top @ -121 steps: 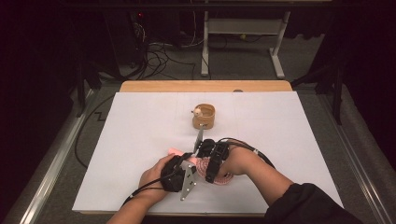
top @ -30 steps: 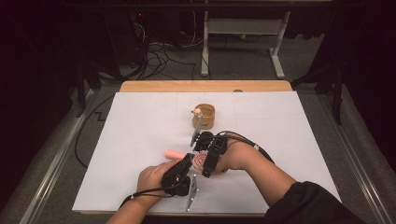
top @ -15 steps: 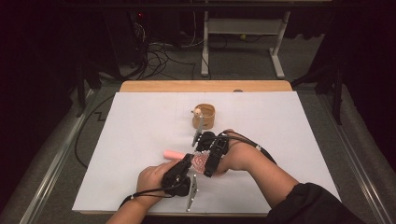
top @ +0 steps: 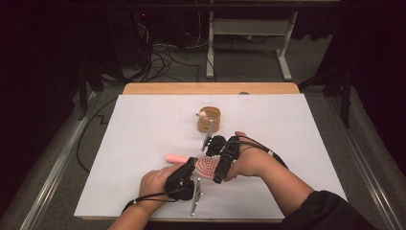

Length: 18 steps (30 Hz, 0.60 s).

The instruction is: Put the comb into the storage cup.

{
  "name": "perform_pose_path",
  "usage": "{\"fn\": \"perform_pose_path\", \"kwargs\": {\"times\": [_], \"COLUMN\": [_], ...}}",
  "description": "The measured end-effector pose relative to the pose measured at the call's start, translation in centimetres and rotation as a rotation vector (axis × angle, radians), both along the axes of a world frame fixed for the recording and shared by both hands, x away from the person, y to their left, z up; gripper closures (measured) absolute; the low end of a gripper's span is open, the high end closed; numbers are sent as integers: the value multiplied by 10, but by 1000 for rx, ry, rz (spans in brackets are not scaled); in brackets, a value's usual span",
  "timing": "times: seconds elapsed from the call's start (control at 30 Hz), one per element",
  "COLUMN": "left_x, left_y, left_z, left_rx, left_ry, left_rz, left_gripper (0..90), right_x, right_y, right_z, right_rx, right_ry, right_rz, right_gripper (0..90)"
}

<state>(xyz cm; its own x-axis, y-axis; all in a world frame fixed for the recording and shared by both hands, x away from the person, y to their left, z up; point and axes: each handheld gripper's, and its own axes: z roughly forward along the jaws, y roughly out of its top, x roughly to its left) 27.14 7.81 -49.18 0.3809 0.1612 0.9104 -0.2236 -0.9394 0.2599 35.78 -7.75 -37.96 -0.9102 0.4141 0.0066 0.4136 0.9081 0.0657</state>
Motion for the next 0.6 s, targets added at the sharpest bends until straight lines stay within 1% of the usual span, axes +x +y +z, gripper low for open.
{"fn": "perform_pose_path", "kwargs": {"times": [0.07, 0.2, 0.33, 0.47, 0.6], "left_x": [1, 2, 3, 3, 3], "left_y": [1, 4, 5, 6, 7], "left_z": [0, 2, 1, 1, 1], "left_rx": [-10, -28, -21, -19, -28], "left_ry": [1, 5, 15, 21, 23], "left_rz": [6, 12, 16, 23, 20], "left_gripper": [808, 809, 808, 808, 808], "right_x": [0, -1, -3, -6, -6], "right_y": [-3, -10, -19, -28, -38], "right_z": [2, 8, 12, 14, 14], "right_rx": [-1, -4, 6, -3, -2], "right_ry": [-2, -8, -18, -25, -30], "right_rz": [-5, 6, -5, -10, -28], "right_gripper": [5, 6, 6, 6, 5]}}
